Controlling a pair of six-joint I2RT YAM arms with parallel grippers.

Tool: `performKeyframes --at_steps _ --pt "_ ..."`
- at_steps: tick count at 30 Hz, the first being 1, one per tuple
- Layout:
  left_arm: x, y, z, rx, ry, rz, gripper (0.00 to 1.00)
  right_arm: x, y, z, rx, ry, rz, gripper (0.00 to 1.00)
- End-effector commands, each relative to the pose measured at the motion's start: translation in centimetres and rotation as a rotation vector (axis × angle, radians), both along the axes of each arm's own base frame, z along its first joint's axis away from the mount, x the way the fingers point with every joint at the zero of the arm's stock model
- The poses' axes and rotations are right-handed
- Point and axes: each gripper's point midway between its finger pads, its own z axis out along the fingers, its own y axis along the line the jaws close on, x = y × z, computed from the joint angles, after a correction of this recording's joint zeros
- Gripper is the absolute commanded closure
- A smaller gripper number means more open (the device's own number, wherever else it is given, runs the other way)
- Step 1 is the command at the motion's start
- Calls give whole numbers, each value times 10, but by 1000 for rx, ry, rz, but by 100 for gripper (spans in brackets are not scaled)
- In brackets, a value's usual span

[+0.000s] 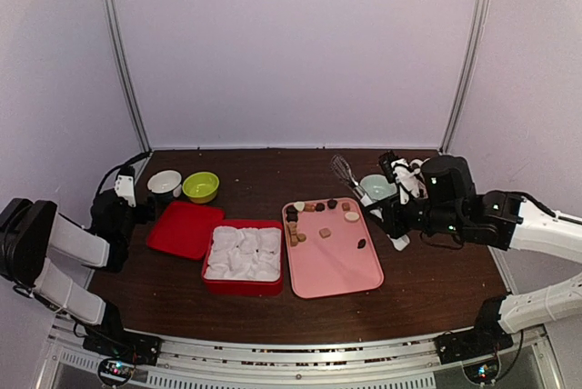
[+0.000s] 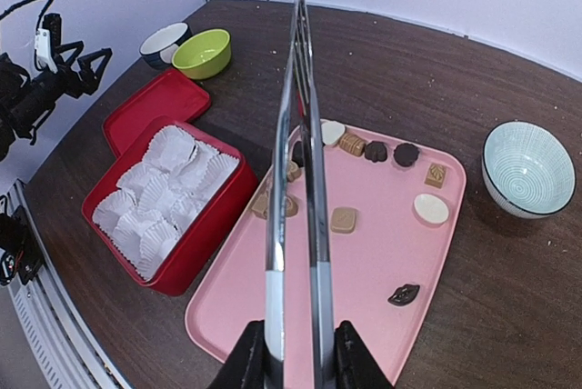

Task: Pack the chocolate
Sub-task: Pick up the fake chocolate from the plate.

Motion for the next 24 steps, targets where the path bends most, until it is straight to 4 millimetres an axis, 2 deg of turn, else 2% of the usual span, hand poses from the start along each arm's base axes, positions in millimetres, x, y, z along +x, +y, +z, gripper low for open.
performKeyframes --at_steps 1,5,15,20,24 --pt "6 3 18 -27 -67 14 2 -6 -8 -13 19 47 -20 81" --pt "6 3 17 -26 -66 11 2 -8 -14 -23 27 79 -44 80" --pt "6 3 17 -26 -67 12 2 -17 -16 -37 33 123 -18 77" --pt "6 3 17 -26 -67 12 2 -23 -12 -36 35 137 18 78" --pt "6 3 17 -26 -65 12 2 -32 -15 -57 10 203 33 79"
